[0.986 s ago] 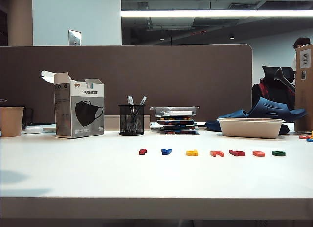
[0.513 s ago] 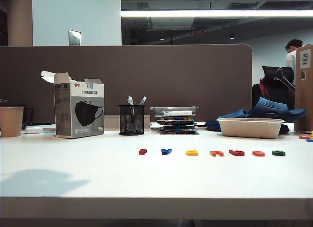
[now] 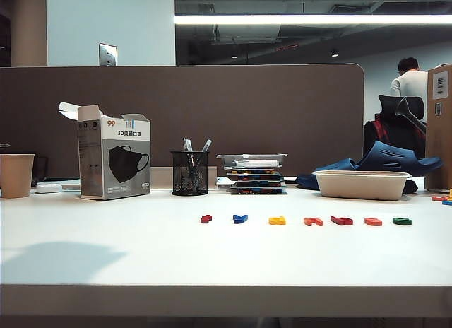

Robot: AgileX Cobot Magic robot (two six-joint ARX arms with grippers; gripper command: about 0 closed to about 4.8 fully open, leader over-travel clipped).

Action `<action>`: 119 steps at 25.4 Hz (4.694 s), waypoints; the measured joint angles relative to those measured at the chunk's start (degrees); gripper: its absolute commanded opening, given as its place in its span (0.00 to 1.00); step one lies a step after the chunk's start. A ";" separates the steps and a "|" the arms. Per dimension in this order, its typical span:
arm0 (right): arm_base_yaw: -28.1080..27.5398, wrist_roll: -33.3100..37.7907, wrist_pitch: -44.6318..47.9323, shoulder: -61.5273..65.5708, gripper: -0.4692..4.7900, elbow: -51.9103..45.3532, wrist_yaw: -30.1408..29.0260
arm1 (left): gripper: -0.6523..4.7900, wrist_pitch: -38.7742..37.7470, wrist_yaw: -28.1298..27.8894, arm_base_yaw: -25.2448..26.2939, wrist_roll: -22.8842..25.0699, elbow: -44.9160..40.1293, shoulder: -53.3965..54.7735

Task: Select the appropriate letters from the row of letter magnets placed on the table to arrange into the word "yes".

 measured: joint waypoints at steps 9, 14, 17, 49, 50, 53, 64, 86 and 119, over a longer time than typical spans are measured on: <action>0.00 0.00 0.00 -0.02 0.11 0.00 -0.02 | 0.11 0.00 -0.07 0.00 0.00 0.00 0.00; 0.00 0.00 0.00 -0.02 0.11 0.00 -0.02 | 0.11 0.00 -0.09 0.00 0.00 0.00 0.00; 0.00 0.00 0.00 0.00 0.11 0.00 -0.02 | 0.11 0.00 -0.09 0.00 -0.02 0.00 0.00; 0.04 0.24 -16.15 0.00 0.08 20.68 -1.84 | 0.11 0.00 -0.09 0.00 -0.02 0.00 0.00; 0.04 0.24 -17.18 0.02 0.08 21.51 -1.84 | 0.11 0.00 -0.09 0.00 -0.02 0.00 0.00; 0.04 0.22 -20.41 0.31 0.08 24.61 -1.84 | 0.11 0.00 -0.09 0.00 0.00 0.00 0.00; 0.07 0.24 -28.55 6.64 0.08 33.79 -1.84 | 0.11 0.00 -0.09 0.00 -0.02 0.00 0.00; 0.13 0.24 -34.05 32.72 0.08 54.38 -10.64 | 0.11 0.00 -0.09 0.00 0.00 0.00 0.00; 17.27 -0.04 -38.73 68.91 0.08 71.71 -22.95 | 0.11 0.46 -0.28 0.00 0.00 0.00 0.15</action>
